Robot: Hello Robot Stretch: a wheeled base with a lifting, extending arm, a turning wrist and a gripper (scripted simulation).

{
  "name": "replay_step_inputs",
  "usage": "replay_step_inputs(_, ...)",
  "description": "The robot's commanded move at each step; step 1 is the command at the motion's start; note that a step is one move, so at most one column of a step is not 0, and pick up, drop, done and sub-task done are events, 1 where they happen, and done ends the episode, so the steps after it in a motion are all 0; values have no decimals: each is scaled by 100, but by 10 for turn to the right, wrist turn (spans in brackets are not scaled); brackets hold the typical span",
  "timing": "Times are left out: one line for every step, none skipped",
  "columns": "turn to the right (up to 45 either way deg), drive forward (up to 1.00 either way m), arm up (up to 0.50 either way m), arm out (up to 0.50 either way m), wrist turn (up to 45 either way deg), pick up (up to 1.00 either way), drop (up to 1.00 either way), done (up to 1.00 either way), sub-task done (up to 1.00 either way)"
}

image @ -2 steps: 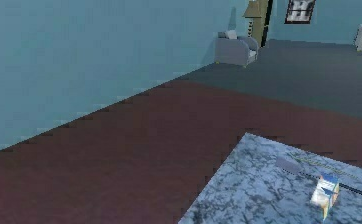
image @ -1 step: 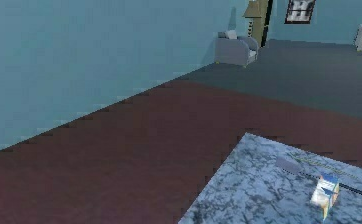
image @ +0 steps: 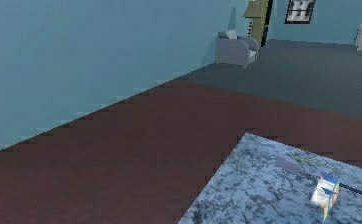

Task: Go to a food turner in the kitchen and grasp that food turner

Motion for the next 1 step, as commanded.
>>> replay_step_inputs(0, 0, 0, 0, 0, 0, 0, 100, 0)
